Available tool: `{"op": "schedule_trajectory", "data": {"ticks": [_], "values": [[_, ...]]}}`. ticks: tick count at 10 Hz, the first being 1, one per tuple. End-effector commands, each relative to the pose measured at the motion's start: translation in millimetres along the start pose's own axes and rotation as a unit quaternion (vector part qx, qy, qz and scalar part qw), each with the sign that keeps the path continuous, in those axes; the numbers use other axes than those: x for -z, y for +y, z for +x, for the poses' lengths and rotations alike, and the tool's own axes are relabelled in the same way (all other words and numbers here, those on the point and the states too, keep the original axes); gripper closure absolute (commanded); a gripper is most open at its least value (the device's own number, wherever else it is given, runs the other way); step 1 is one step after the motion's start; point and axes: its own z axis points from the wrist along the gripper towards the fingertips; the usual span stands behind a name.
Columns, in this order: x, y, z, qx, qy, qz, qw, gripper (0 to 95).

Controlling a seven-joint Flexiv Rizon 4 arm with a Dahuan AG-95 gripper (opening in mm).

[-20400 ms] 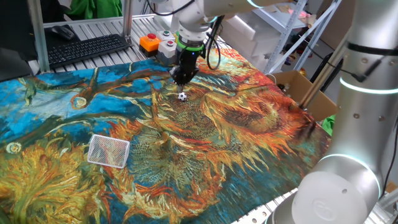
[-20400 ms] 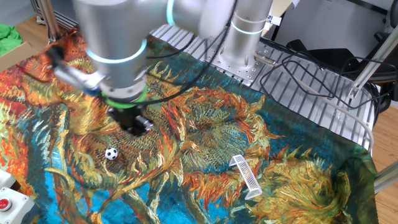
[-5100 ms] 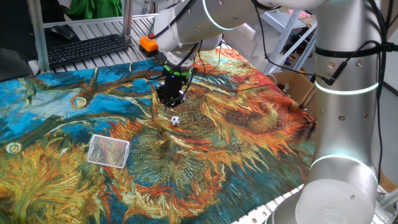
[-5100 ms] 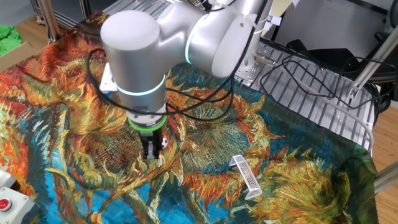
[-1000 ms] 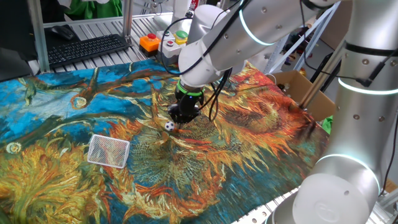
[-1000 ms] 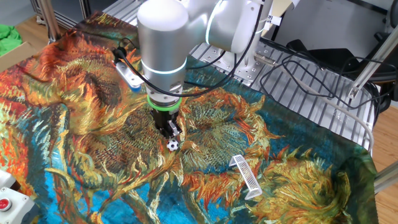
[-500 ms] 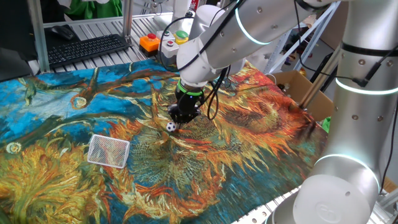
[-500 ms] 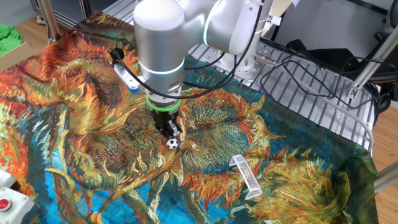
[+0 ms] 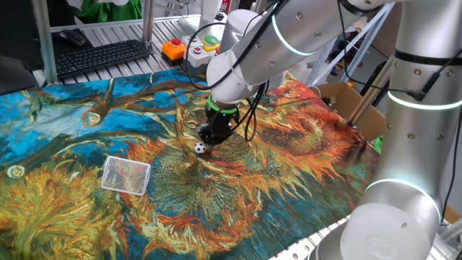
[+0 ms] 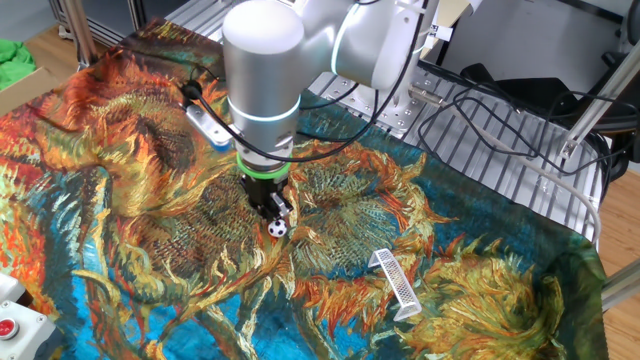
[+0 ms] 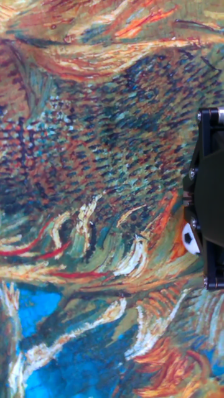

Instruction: Push the soccer ball into the goal

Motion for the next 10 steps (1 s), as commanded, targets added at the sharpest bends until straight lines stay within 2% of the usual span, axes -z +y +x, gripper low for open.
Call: {"op": "schedule_trajectory", "data": {"ticks": [1,3,4,5,7,8,9,10], "values": [[-2.7,-0.3,-1.5,0.0,-0.001,0.002,1.0,95.0],[-2.7,-0.3,-1.5,0.012,0.001,0.0,0.9999,95.0],[-2.7,-0.3,-1.5,0.021,0.011,0.002,0.9997,95.0],[-2.7,-0.3,-1.5,0.024,0.014,0.003,0.9996,95.0],[-2.7,-0.3,-1.5,0.046,0.012,0.013,0.9988,95.0],[-2.7,-0.3,-1.5,0.069,0.016,0.012,0.9974,95.0],[-2.7,-0.3,-1.5,0.069,0.022,0.012,0.9973,95.0],[-2.7,-0.3,-1.5,0.068,0.023,0.02,0.9972,95.0]]}}
